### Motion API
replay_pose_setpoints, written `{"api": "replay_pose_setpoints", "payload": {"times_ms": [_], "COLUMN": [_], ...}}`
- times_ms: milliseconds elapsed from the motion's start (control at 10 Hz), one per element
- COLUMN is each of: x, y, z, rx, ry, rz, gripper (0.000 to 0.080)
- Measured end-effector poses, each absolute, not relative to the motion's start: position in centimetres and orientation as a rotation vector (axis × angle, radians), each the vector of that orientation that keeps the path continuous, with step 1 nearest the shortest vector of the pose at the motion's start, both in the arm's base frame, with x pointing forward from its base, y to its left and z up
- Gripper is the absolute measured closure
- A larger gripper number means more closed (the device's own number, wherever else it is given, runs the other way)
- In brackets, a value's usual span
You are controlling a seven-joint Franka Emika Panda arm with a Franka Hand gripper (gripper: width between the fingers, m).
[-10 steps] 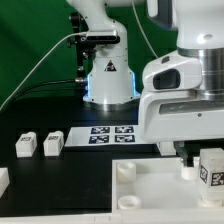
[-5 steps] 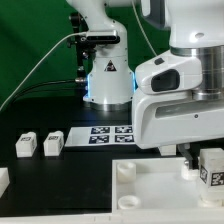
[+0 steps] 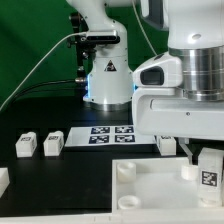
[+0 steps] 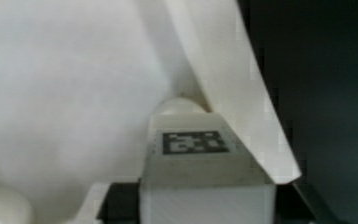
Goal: Assemble one leg
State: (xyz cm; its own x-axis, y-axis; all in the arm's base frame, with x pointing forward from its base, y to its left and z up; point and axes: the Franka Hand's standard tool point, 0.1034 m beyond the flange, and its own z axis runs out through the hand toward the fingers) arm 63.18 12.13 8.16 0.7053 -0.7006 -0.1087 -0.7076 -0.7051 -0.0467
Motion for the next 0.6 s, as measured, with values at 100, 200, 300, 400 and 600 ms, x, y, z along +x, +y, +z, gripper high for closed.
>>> {"api": "replay_pose_setpoints", "payload": {"times_ms": [100, 200, 300, 400, 600], "x": [63.19, 63.22, 63.28, 63.27, 63.27], "y": [12.14, 12.21, 12.16, 12.15, 12.23], "z": [8.02, 7.99, 7.97, 7.95, 7.95], "rx": [-2.650, -2.465, -2.340, -2.278, -2.265], "ry": [1.492, 1.748, 1.892, 1.962, 1.978], "rz": [0.129, 0.152, 0.168, 0.171, 0.173], "gripper": [0.0501, 0.0503, 0.0504, 0.0504, 0.0504]}}
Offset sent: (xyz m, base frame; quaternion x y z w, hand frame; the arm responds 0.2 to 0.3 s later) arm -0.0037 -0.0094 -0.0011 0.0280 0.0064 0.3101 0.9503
